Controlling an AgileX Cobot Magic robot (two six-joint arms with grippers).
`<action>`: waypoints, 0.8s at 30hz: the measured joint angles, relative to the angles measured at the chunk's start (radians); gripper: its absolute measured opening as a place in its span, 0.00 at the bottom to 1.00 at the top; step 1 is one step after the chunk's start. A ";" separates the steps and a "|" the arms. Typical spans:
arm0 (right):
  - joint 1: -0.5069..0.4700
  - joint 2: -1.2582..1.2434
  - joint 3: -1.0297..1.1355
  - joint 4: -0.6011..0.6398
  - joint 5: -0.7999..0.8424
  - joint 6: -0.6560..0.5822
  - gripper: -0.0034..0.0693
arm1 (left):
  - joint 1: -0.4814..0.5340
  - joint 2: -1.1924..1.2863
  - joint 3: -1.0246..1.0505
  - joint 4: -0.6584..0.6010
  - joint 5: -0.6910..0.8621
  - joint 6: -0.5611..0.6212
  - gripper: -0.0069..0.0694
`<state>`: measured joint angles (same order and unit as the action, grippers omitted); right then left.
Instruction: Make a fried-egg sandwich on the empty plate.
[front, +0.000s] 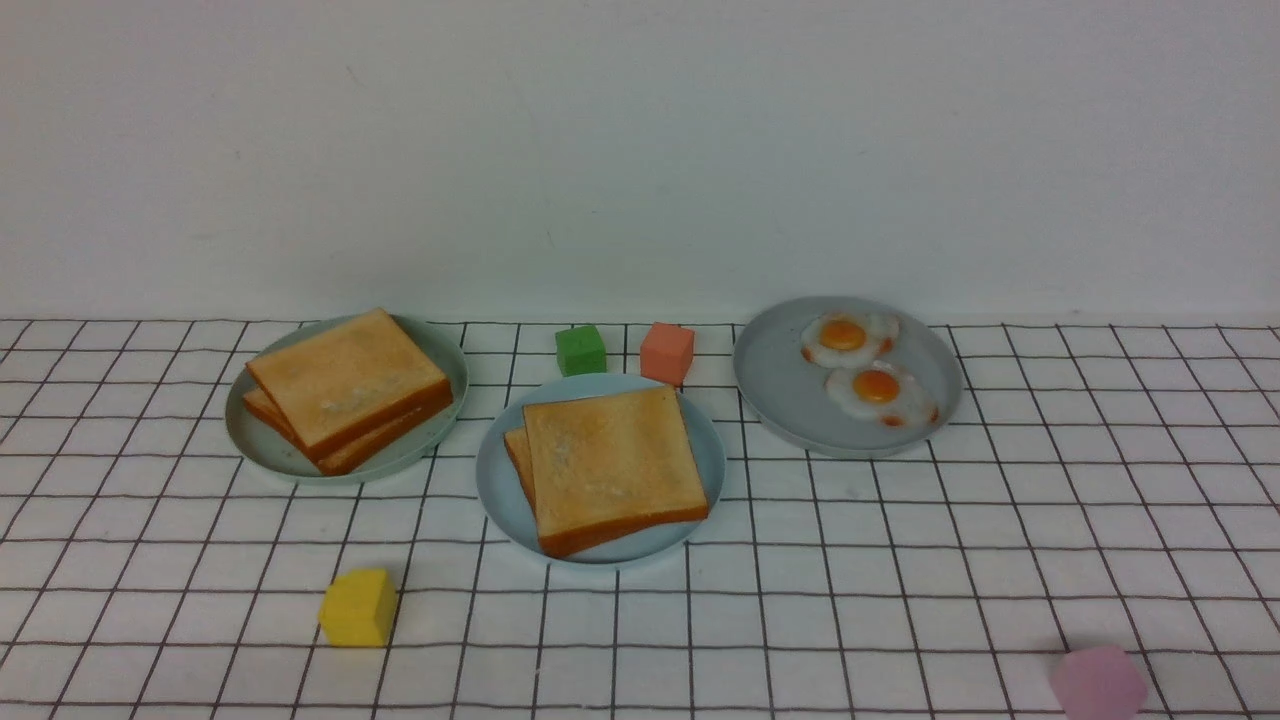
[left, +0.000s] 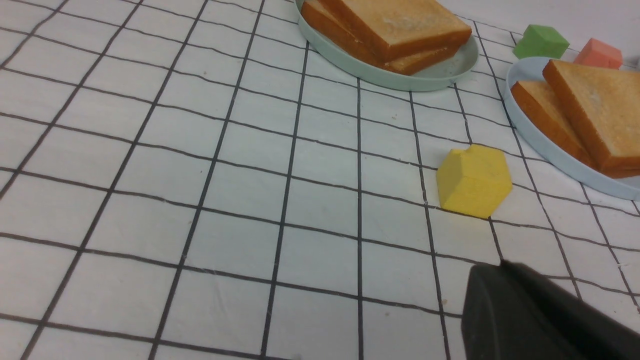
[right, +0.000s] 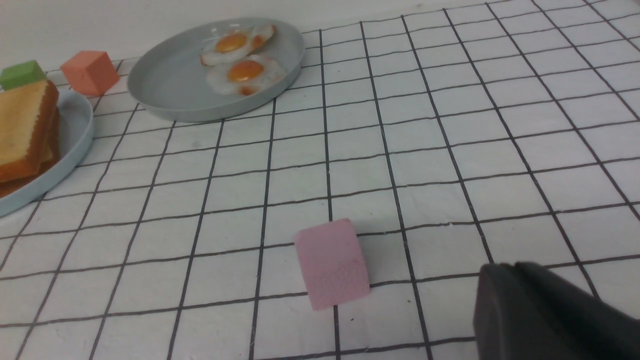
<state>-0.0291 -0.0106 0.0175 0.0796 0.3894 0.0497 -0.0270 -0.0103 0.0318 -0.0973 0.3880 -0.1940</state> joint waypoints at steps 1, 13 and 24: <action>0.000 0.000 0.000 0.000 0.000 0.000 0.10 | 0.000 0.000 0.000 0.000 0.000 0.000 0.07; 0.000 0.000 0.000 0.000 0.000 0.000 0.12 | 0.000 0.000 0.000 0.000 0.000 0.000 0.07; 0.000 0.000 0.000 0.000 0.000 0.000 0.14 | 0.000 0.000 0.000 -0.001 0.000 0.000 0.07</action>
<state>-0.0291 -0.0106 0.0175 0.0796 0.3894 0.0497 -0.0270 -0.0103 0.0318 -0.0983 0.3880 -0.1937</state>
